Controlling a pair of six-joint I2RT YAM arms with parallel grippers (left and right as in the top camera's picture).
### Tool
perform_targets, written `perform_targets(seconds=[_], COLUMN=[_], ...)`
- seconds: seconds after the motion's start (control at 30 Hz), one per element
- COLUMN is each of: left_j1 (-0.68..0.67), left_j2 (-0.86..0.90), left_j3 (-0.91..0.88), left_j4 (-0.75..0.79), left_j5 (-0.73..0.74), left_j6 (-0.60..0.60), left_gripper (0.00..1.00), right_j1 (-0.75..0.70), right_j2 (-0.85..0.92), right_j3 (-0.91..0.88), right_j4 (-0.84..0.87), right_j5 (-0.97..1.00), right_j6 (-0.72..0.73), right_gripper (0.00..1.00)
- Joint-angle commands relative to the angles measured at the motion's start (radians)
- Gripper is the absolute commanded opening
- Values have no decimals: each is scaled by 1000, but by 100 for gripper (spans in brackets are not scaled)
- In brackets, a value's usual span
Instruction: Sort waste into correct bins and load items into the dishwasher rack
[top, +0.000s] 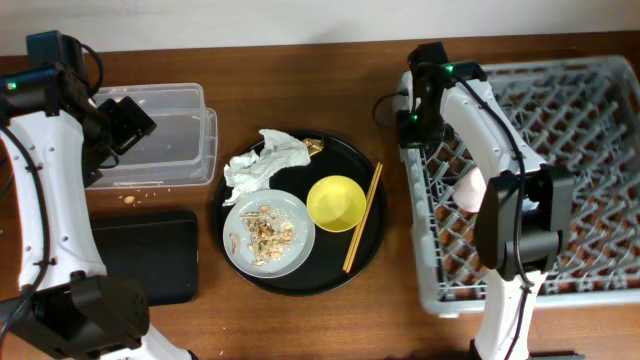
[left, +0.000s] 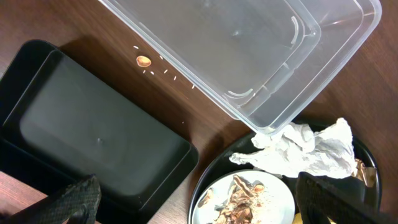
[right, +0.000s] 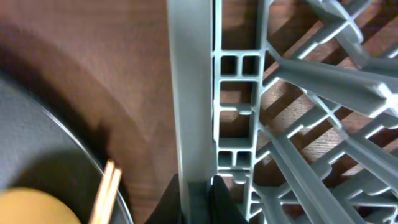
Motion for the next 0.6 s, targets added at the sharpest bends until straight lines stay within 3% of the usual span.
perform_targets(seconds=[0.0, 0.13, 0.57], left_j1=[5, 5, 5], left_j2=[-29, -29, -29], left_j3=[18, 18, 18], left_j4=[-1, -1, -1], left_j5=[-7, -7, -7], left_j6=[-9, -9, -9], left_gripper=[99, 99, 99], right_j1=[5, 5, -2], right_j2=[6, 6, 6], right_j3=[-6, -6, -6], right_j4=[32, 66, 85], right_j5=[-111, -108, -134], right_j6=[177, 169, -265], right_gripper=[5, 10, 9])
